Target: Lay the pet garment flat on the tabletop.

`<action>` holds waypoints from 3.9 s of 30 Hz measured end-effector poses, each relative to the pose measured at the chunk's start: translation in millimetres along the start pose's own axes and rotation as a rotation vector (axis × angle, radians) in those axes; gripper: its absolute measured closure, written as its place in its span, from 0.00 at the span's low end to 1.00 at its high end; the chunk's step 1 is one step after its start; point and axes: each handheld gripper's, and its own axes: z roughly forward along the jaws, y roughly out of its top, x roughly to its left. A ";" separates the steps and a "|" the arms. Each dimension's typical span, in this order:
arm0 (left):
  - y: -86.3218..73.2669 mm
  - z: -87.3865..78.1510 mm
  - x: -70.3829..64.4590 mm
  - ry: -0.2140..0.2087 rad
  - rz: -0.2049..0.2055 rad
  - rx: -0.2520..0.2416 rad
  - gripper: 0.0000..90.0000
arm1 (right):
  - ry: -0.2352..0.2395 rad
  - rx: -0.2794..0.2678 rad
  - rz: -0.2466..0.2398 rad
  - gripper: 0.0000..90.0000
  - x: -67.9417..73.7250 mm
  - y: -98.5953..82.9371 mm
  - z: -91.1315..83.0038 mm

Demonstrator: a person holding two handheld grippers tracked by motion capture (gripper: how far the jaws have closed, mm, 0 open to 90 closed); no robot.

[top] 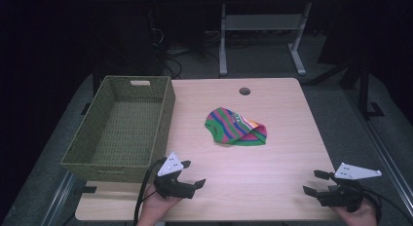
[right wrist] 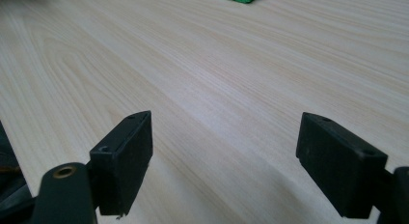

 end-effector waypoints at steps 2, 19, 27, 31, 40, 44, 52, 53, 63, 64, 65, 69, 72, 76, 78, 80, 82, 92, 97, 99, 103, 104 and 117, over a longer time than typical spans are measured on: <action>0.2 -0.1 -0.7 0.001 0.000 -0.001 0.19 | 0.004 0.014 -0.015 0.22 0.2 2.1 3.5; -0.7 -1.7 -1.8 -0.022 0.001 -0.019 0.19 | 0.099 0.048 -0.080 0.22 8.1 54.4 25.7; -0.8 -0.4 -0.8 -0.039 0.004 -0.010 0.19 | 0.136 0.115 -0.117 0.22 1.6 88.0 40.9; 1.1 -1.9 -2.1 -0.040 0.008 -0.031 0.19 | 0.143 0.126 -0.141 0.22 -1.3 108.7 50.5; 1.8 -3.4 -1.9 -0.046 0.005 -0.041 0.19 | 0.173 0.167 -0.176 0.22 -2.6 153.5 74.5; 1.6 -3.1 -1.0 -0.046 0.003 -0.040 0.19 | 0.187 0.192 -0.181 0.22 -4.3 166.3 84.7; 2.1 -2.4 -1.9 -0.045 0.014 -0.036 0.19 | 0.226 0.265 -0.194 0.22 -6.0 192.3 112.5; 2.1 -2.4 -1.9 -0.045 0.014 -0.036 0.19 | 0.223 0.279 -0.201 0.22 -5.3 195.7 116.0; 2.2 -2.8 -1.4 -0.045 0.016 -0.034 0.19 | 0.202 0.361 -0.245 0.23 -4.7 220.5 158.8; 2.2 -2.7 -1.2 -0.045 0.017 -0.035 0.19 | 0.201 0.367 -0.252 0.23 -4.3 222.3 161.7; 2.1 -2.7 -0.9 -0.045 0.018 -0.035 0.19 | 0.200 0.369 -0.251 0.23 -3.0 224.4 165.2; 2.3 -2.4 -1.0 -0.047 0.014 -0.036 0.19 | 0.199 0.372 -0.262 0.24 0.8 233.8 179.6; 2.6 -1.9 -2.2 -0.045 0.013 -0.036 0.19 | 0.186 0.395 -0.261 0.24 2.6 239.0 190.2; 2.7 -1.9 -1.9 -0.049 0.012 -0.040 0.19 | 0.185 0.409 -0.276 0.25 8.0 243.1 205.4; 2.8 -2.7 -0.5 -0.051 0.014 -0.038 0.19 | 0.178 0.427 -0.270 0.25 8.0 244.3 213.4; 2.3 -2.9 -0.2 -0.049 0.009 -0.043 0.19 | 0.167 0.448 -0.271 0.26 9.1 245.2 224.7; 2.6 -3.1 0.2 -0.049 0.007 -0.045 0.19 | 0.157 0.466 -0.276 0.28 10.5 246.3 232.0; 2.4 -2.2 -0.4 -0.050 0.009 -0.041 0.19 | 0.079 0.528 -0.237 0.39 0.2 238.6 252.6; 2.5 -1.1 -0.3 -0.047 0.010 -0.039 0.19 | 0.059 0.524 -0.233 0.46 -2.5 236.3 257.5; 2.5 -0.8 -0.8 -0.049 0.009 -0.039 0.19 | 0.053 0.535 -0.222 0.47 -3.0 232.7 262.4; 2.5 -0.4 -1.2 -0.051 0.013 -0.035 0.19 | 0.029 0.531 -0.216 0.56 -0.1 232.0 262.3; 2.7 -0.4 -1.3 -0.051 0.014 -0.034 0.19 | 0.008 0.534 -0.200 0.61 2.7 231.4 261.9; 2.8 2.6 -3.6 -0.050 0.020 -0.026 0.19 | 0.007 0.544 -0.182 0.84 8.2 231.7 261.8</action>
